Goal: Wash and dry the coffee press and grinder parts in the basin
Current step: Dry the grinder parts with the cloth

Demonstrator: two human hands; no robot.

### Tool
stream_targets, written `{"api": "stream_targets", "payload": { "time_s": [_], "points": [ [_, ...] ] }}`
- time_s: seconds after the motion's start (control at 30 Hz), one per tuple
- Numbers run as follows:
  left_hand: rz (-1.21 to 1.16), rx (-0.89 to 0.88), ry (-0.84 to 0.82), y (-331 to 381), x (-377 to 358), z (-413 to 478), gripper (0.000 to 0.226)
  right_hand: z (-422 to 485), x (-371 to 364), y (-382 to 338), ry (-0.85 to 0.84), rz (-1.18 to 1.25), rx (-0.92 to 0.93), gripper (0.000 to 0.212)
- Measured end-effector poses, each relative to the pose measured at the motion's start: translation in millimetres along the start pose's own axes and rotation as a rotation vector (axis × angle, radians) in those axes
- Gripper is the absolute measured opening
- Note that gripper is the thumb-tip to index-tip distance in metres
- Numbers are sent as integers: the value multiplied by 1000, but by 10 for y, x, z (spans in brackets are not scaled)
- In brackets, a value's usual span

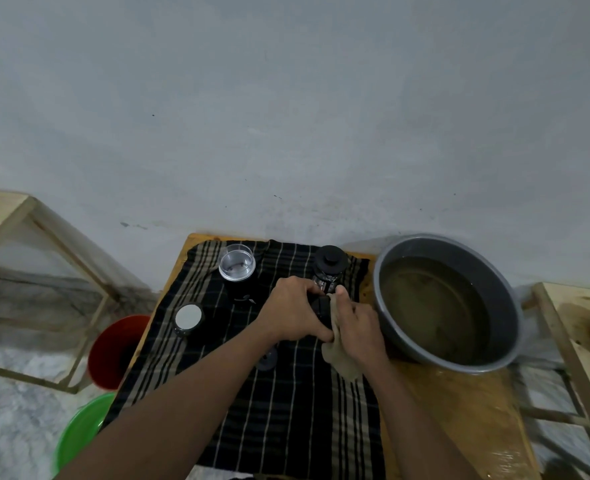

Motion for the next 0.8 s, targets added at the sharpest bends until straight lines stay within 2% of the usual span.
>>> {"api": "stream_targets", "payload": {
  "time_s": [0.17, 0.27, 0.37, 0.5, 0.63, 0.8],
  "points": [
    [-273, 137, -88, -198, -4, -1, 49, -22, -11, 30, 73, 136, 74, 58],
    [-444, 270, -44, -399, 88, -105, 48, 43, -86, -49, 83, 103, 114, 55],
    [-565, 319, 58, -570, 182, -231, 41, 114, -190, -186, 49, 87, 154, 55],
    [-501, 333, 294, -988, 368, -478, 67, 207, -370, -298, -37, 64, 158, 55],
    [-369, 292, 375, -1376, 371, -771, 78, 262, -542, -91, -162, -24, 35, 66],
    [-275, 312, 431, -1730, 183, -1067, 75, 161, -791, 510, -311, -424, -68, 49]
  ]
}}
Point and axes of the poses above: each hand's wrist, its own z-axis towards the middle knuckle, its own x-axis out of the back of the hand, y = z × x, the point moved 8 cm from there along z, towards the middle knuckle, and after that the axes turned 2 degrees about -z, right-handed, at the moved point
